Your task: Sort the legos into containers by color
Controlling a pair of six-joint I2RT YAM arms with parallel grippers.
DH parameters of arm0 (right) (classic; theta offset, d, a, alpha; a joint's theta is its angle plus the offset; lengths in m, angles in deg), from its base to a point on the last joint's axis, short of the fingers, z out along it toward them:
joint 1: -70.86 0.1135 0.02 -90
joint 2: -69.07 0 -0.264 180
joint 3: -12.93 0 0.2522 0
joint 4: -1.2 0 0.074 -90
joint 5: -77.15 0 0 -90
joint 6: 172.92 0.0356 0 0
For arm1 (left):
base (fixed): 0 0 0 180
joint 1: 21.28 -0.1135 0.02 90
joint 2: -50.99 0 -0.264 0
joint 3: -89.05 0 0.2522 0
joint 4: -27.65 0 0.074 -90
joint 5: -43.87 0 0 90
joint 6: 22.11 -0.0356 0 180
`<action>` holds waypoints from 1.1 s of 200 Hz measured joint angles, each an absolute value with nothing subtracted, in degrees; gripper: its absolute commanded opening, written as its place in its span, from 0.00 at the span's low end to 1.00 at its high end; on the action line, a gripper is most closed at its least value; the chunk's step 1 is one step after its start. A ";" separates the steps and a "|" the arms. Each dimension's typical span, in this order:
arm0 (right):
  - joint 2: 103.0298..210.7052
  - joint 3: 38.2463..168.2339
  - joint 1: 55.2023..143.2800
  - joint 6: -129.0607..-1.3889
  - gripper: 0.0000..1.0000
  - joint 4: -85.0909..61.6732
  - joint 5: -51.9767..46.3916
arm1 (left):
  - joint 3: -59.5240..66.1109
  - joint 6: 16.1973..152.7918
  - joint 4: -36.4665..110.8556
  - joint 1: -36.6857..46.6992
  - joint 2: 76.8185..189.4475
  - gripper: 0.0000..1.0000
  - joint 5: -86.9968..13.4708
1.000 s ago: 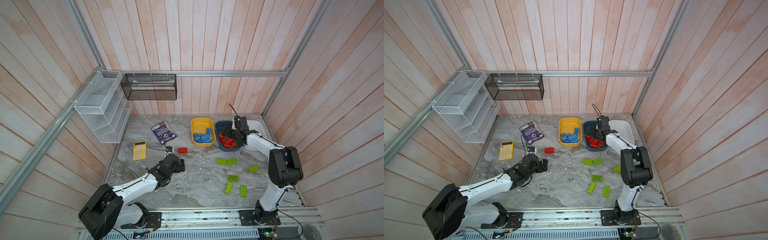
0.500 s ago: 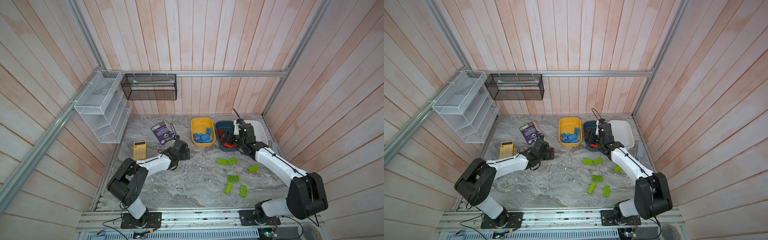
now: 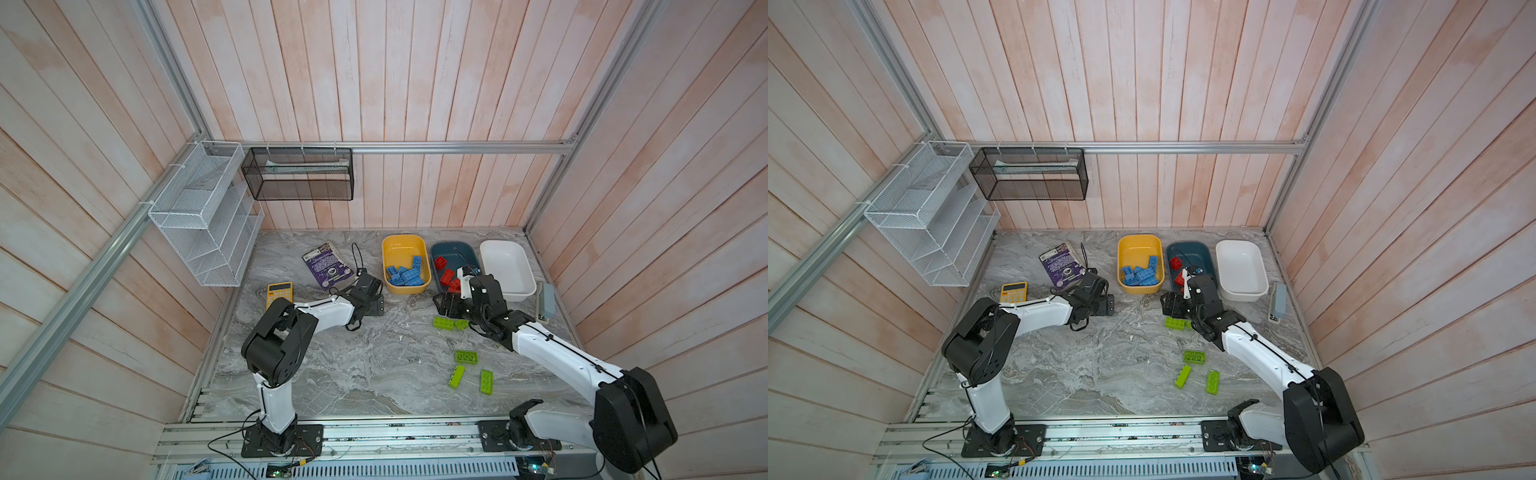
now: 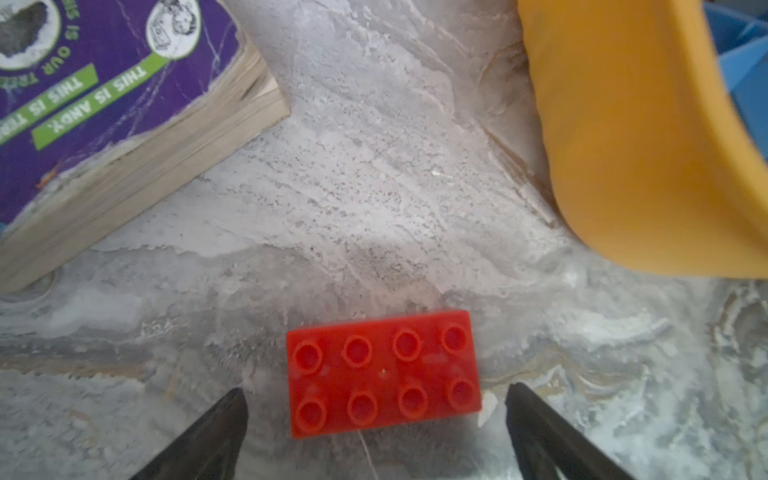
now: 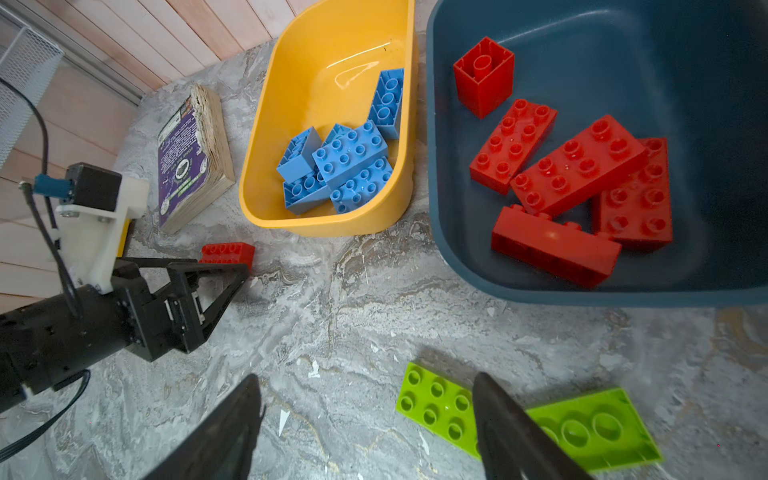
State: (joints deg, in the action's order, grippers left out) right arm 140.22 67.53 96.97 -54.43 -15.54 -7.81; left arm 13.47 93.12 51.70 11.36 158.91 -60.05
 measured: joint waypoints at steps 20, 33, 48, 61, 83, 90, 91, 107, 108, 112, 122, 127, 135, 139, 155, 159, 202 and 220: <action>139.76 66.81 96.97 -54.41 0.80 -15.39 -7.63 | 13.14 92.95 51.76 11.16 159.76 0.92 -60.11; 139.52 66.30 96.97 -54.39 0.80 -15.06 -7.22 | 12.73 92.97 52.00 10.97 159.98 0.88 -60.05; 138.45 65.12 96.97 -54.39 0.80 -14.93 -6.89 | 12.03 92.71 52.22 10.86 160.50 0.80 -60.13; 137.40 64.55 96.97 -54.39 0.80 -15.46 -6.74 | 11.46 92.47 52.29 10.73 160.92 0.66 -60.11; 135.74 64.45 96.97 -54.41 0.80 -16.35 -6.67 | 11.02 92.20 52.40 10.64 161.14 0.56 -60.02; 135.15 64.45 96.97 -54.41 0.80 -16.68 -6.67 | 11.02 92.20 52.48 10.64 161.14 0.55 -60.09; 135.11 64.45 96.97 -54.41 0.80 -16.72 -6.67 | 11.02 92.29 52.48 10.64 161.14 0.55 -60.11; 133.51 64.31 96.97 -54.41 0.80 -17.51 -6.71 | 11.02 92.27 52.57 10.64 161.14 0.53 -60.09; 133.45 64.29 96.97 -54.41 0.80 -17.53 -6.71 | 11.02 92.27 52.57 10.64 161.14 0.52 -60.09; 133.03 64.18 96.97 -54.41 0.80 -17.68 -6.71 | 11.02 92.27 52.57 10.64 161.12 0.52 -60.07; 132.11 63.96 96.97 -54.39 0.80 -18.25 -6.74 | 11.02 92.27 52.62 10.64 161.07 0.52 -60.05; 131.63 63.83 96.97 -54.39 0.80 -18.58 -6.74 | 11.02 92.25 52.73 10.64 160.99 0.52 -60.02; 131.00 63.57 96.97 -54.35 0.80 -18.89 -6.76 | 11.02 92.14 53.10 10.68 160.72 0.52 -59.92; 130.60 63.40 96.97 -54.30 0.80 -19.02 -6.76 | 11.02 92.07 53.36 10.73 160.44 0.52 -59.89; 129.36 62.83 96.97 -53.91 0.79 -19.70 -6.71 | 11.00 91.55 54.36 11.05 158.78 0.52 -59.59; 129.05 62.78 96.97 -53.76 0.79 -19.80 -6.65 | 10.94 91.37 54.69 11.23 158.19 0.52 -59.48; 124.97 62.74 96.97 -52.25 0.79 -19.87 -5.18 | 5.06 89.45 56.20 13.33 153.99 0.53 -56.88; 123.37 63.07 96.97 -52.12 0.79 -19.76 -4.20 | 0.84 88.90 55.85 13.96 153.75 0.53 -55.30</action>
